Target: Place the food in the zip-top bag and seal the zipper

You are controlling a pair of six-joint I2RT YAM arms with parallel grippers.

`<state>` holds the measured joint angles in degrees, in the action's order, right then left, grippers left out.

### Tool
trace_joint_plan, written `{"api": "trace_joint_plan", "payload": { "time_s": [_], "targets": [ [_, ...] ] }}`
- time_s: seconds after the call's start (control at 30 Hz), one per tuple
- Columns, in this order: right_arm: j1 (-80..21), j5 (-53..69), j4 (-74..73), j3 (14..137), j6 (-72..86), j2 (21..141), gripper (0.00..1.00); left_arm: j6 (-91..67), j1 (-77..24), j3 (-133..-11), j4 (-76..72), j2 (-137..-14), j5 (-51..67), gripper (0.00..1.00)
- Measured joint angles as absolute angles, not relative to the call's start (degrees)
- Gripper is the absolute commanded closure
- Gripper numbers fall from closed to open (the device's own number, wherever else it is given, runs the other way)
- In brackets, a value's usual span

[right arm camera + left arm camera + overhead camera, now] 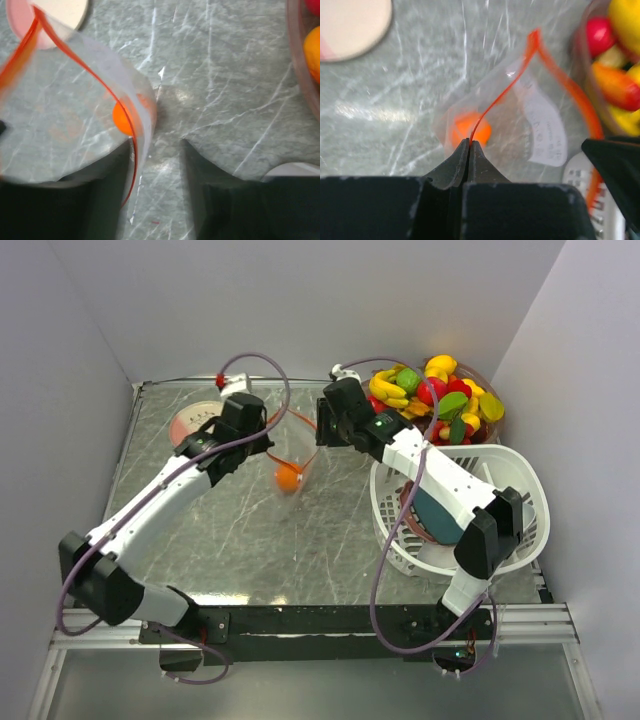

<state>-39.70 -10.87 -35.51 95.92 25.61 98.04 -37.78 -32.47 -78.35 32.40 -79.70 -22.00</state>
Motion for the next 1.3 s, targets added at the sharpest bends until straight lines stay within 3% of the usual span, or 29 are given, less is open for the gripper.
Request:
{"api": "trace_joint_plan", "payload": {
  "time_s": [0.07,0.33,0.57,0.73,0.93,1.13,1.3],
  "targets": [
    [-38.9,-10.9,-35.5,95.6,24.5,98.0,0.25,-38.2,-32.5,-77.0,31.9,-82.0,-20.1,0.99],
    [-36.3,-13.7,-37.7,95.4,21.3,91.7,0.20,-40.2,-32.4,-76.4,28.7,-85.2,-14.1,0.99],
    [-19.3,-22.0,-38.3,89.8,21.8,80.1,0.19,-40.3,-32.4,-77.2,26.9,-85.4,-11.4,0.99],
    [-11.2,-24.4,-38.6,85.4,22.0,82.0,0.19,-40.3,-32.4,-77.2,26.8,-85.3,-9.7,0.99],
    [-1.0,-21.5,-36.2,83.9,22.5,88.1,0.30,-40.3,-32.4,-77.2,26.7,-85.3,-8.1,0.99],
    [1.6,-20.8,-30.2,85.5,22.8,92.9,0.44,-40.2,-32.4,-77.2,26.7,-85.2,-7.0,0.99],
    [2.9,-20.0,-24.8,86.3,23.1,97.7,0.45,-40.1,-32.4,-77.2,26.1,-85.2,-6.2,0.99]
  ]
}}
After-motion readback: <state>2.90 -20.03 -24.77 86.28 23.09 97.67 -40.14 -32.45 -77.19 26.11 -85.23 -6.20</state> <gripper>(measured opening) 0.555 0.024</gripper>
